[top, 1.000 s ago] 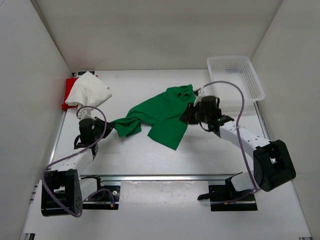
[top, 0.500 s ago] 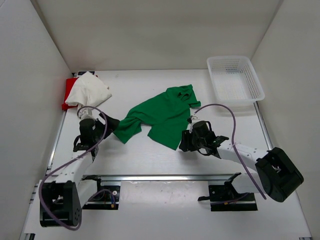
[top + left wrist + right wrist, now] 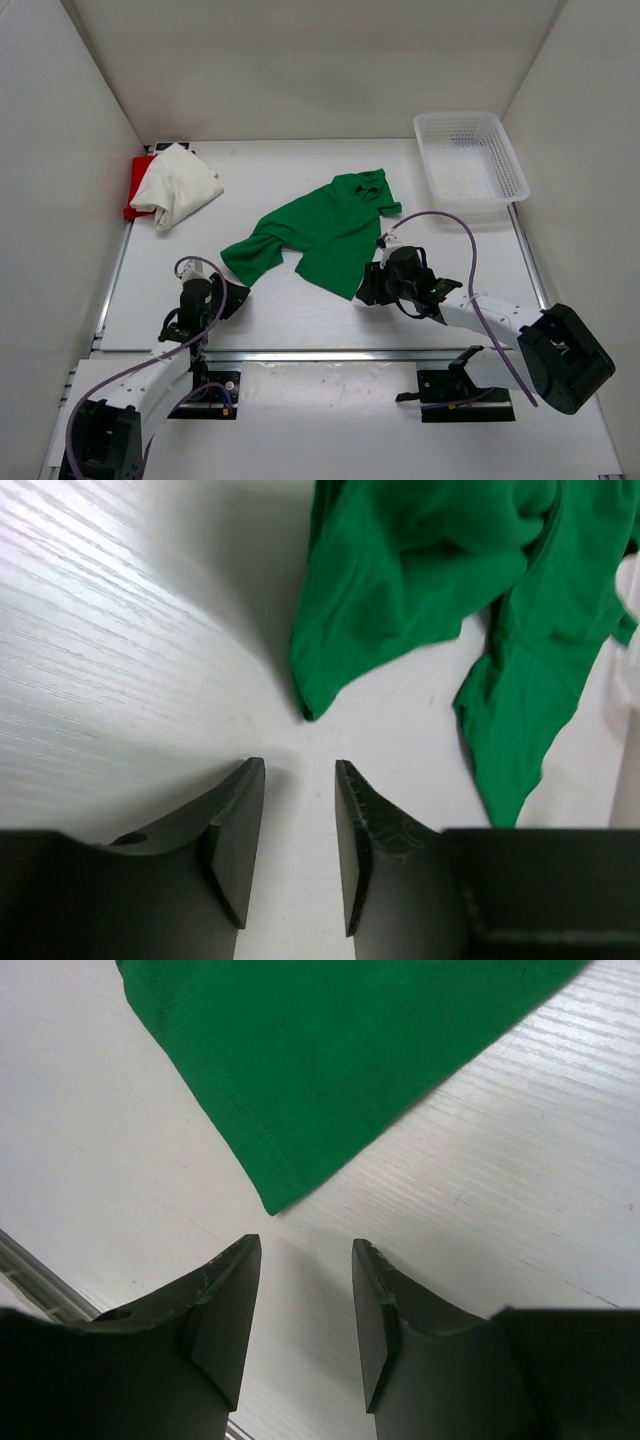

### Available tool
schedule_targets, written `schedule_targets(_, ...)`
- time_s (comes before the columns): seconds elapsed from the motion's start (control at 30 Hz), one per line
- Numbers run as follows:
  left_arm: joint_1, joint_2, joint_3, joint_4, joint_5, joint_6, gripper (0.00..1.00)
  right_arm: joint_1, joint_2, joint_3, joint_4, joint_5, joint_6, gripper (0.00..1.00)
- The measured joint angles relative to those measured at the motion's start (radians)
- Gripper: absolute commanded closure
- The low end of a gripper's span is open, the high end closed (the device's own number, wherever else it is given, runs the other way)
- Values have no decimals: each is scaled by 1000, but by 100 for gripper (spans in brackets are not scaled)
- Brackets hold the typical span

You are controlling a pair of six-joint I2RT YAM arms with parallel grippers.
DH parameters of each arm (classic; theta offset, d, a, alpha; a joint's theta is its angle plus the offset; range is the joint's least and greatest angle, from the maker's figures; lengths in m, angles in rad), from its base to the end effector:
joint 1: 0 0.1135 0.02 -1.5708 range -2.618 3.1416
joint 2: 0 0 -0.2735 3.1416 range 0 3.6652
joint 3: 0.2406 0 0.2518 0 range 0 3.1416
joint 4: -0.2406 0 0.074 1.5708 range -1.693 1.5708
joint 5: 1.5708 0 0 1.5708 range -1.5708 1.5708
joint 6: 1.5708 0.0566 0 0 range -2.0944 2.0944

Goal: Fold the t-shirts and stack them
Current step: Flatten out the tshirt

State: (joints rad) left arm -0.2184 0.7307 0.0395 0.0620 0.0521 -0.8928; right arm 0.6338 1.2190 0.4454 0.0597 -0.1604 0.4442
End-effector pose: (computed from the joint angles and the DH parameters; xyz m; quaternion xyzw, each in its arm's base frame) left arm 0.1444 -0.0351 0.1096 -0.2836 0.8446 -0.2589 0.3730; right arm 0.1887 0.1499 0.1573 -0.1190 0.8995 0.2751 0.3180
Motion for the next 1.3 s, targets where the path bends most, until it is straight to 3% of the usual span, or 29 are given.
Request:
schedule_targets(0.2, -51, 100, 4, 107, -84, -97, 52, -1, -2, -5, 10, -5, 1, 61)
schedule_targets(0.4, -63, 217, 27, 194, -126, -145, 61, 1, 9, -5, 14, -5, 1, 60)
schedule_targets(0.67, -52, 299, 64, 220, -151, -147, 63, -5, 16, -5, 17, -6, 2, 59)
schedule_targets(0.9, -52, 361, 87, 239, -153, -135, 81, -6, 53, -5, 15, -8, 1, 55)
schedule_targets(1.03, -52, 373, 91, 240, -153, -128, 98, 11, 88, 33, -3, 13, -3, 47)
schedule_targets(1.17, -44, 372, 95, 236, -147, -108, 100, 51, 146, 92, -27, 51, -11, 42)
schedule_targets(1.3, -43, 357, 111, 206, -145, -63, 100, 97, 206, 157, -59, 94, -27, 45)
